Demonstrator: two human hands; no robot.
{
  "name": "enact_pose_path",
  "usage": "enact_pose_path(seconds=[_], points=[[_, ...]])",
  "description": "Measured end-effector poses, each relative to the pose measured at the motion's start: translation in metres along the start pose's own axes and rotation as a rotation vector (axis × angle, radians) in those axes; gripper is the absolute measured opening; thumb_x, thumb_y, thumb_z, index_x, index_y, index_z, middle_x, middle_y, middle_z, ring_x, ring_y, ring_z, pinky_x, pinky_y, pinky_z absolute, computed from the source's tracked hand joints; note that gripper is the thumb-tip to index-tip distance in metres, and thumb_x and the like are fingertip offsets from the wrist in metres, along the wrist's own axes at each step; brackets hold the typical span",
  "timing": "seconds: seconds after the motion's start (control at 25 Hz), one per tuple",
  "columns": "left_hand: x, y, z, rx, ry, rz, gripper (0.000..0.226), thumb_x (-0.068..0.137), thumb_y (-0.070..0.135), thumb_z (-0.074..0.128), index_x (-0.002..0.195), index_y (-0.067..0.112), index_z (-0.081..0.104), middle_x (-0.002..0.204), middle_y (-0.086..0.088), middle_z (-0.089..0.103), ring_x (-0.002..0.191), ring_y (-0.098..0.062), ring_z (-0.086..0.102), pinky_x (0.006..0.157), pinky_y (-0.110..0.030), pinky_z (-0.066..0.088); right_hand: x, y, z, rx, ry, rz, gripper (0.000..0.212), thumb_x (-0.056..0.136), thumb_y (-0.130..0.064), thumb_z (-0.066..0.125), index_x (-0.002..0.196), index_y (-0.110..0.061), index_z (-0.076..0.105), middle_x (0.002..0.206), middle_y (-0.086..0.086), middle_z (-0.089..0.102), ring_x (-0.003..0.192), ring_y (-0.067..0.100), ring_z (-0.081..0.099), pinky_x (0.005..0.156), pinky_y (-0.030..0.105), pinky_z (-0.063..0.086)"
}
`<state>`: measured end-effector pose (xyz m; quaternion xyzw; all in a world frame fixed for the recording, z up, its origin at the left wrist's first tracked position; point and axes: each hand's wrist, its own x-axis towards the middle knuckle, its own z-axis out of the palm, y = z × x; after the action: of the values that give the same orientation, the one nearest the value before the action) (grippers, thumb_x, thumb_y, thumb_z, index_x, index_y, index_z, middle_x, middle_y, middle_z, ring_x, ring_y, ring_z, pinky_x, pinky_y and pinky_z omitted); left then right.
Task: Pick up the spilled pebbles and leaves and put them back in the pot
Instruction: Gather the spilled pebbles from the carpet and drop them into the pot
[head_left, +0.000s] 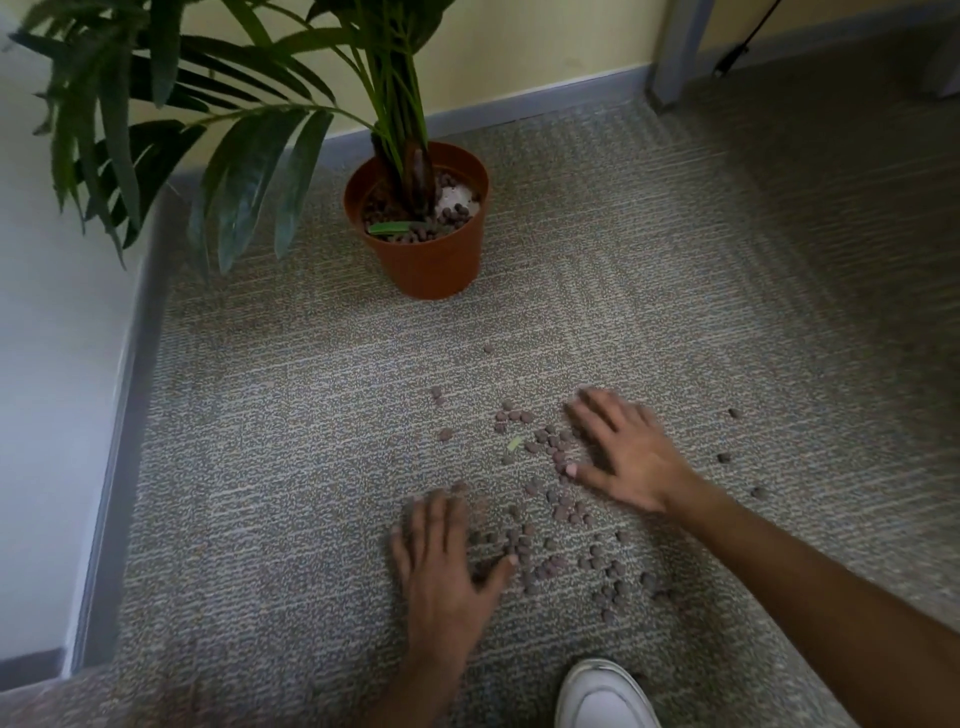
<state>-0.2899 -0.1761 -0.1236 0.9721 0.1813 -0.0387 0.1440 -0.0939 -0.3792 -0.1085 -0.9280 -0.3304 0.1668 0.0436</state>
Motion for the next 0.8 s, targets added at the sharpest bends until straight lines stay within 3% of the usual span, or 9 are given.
enact_pose_path(seconds=[0.08, 0.2, 0.32, 0.4, 0.48, 0.56, 0.72, 0.8], points=[[-0.015, -0.011, 0.004, 0.004, -0.060, -0.123, 0.109, 0.070, 0.089, 0.022, 0.149, 0.014, 0.024, 0.160, -0.011, 0.006, 0.147, -0.030, -0.005, 0.116, -0.055, -0.001, 0.002, 0.005, 0.000, -0.024, -0.095, 0.066, 0.104, 0.068, -0.091, 0.006, 0.149, -0.029, -0.014, 0.156, 0.005, -0.023, 0.144, 0.027, -0.015, 0.112, 0.051, -0.008], [-0.019, -0.008, 0.008, -0.010, -0.174, -0.113, 0.121, 0.065, 0.093, 0.022, 0.150, 0.008, 0.017, 0.158, -0.013, -0.008, 0.145, -0.029, -0.017, 0.117, -0.052, -0.005, -0.007, -0.020, 0.014, -0.060, -0.164, -0.112, 0.102, 0.072, -0.090, 0.013, 0.147, -0.030, -0.021, 0.155, 0.009, -0.027, 0.145, 0.030, -0.018, 0.112, 0.051, -0.013], [-0.005, 0.005, 0.010, -0.029, -0.198, 0.078, 0.120, 0.064, 0.094, 0.026, 0.152, 0.016, 0.002, 0.157, -0.002, -0.020, 0.143, -0.018, -0.028, 0.118, -0.050, -0.009, -0.021, -0.044, 0.020, 0.006, -0.146, -0.334, 0.096, 0.077, -0.082, 0.029, 0.150, -0.034, -0.009, 0.161, 0.002, -0.014, 0.145, 0.022, -0.006, 0.115, 0.046, -0.002], [0.005, 0.012, 0.007, -0.011, -0.214, 0.231, 0.118, 0.063, 0.093, 0.030, 0.151, 0.021, -0.001, 0.157, 0.005, -0.024, 0.142, -0.014, -0.028, 0.118, -0.055, 0.000, -0.025, -0.039, 0.006, 0.104, -0.065, -0.263, 0.096, 0.075, -0.080, 0.038, 0.151, -0.033, 0.001, 0.161, -0.001, 0.005, 0.144, 0.020, 0.015, 0.113, 0.043, 0.015], [0.009, 0.012, 0.001, -0.001, -0.172, 0.192, 0.122, 0.058, 0.096, 0.031, 0.151, 0.024, 0.005, 0.158, 0.003, -0.019, 0.143, -0.015, -0.026, 0.117, -0.056, -0.003, -0.027, -0.022, -0.009, 0.128, -0.073, -0.105, 0.102, 0.070, -0.080, 0.049, 0.150, -0.031, 0.010, 0.154, -0.001, 0.022, 0.136, 0.022, 0.032, 0.109, 0.040, 0.031], [0.010, 0.003, -0.007, 0.021, -0.132, 0.033, 0.128, 0.049, 0.100, 0.030, 0.151, 0.027, 0.008, 0.161, -0.002, -0.012, 0.145, -0.022, -0.019, 0.116, -0.052, -0.007, -0.029, -0.012, -0.017, 0.074, -0.189, -0.019, 0.110, 0.063, -0.073, 0.066, 0.149, -0.031, 0.012, 0.146, 0.002, 0.026, 0.129, 0.022, 0.035, 0.103, 0.040, 0.039], [0.001, -0.009, -0.017, 0.127, -0.245, -0.095, 0.129, 0.047, 0.094, 0.043, 0.149, 0.023, 0.010, 0.158, -0.007, 0.001, 0.141, -0.032, 0.006, 0.115, -0.048, 0.016, -0.033, -0.039, -0.008, 0.047, -0.272, -0.091, 0.122, 0.052, -0.051, 0.085, 0.147, -0.033, 0.010, 0.132, 0.001, 0.026, 0.120, 0.022, 0.035, 0.096, 0.039, 0.042], [0.003, 0.000, -0.020, 0.082, -0.241, -0.102, 0.116, 0.054, 0.081, 0.060, 0.145, 0.019, 0.024, 0.150, -0.010, 0.015, 0.133, -0.030, 0.020, 0.110, -0.041, 0.027, -0.029, -0.059, 0.000, 0.103, -0.247, -0.145, 0.111, 0.055, -0.041, 0.086, 0.143, -0.031, 0.020, 0.124, 0.000, 0.030, 0.113, 0.018, 0.037, 0.097, 0.035, 0.043]])
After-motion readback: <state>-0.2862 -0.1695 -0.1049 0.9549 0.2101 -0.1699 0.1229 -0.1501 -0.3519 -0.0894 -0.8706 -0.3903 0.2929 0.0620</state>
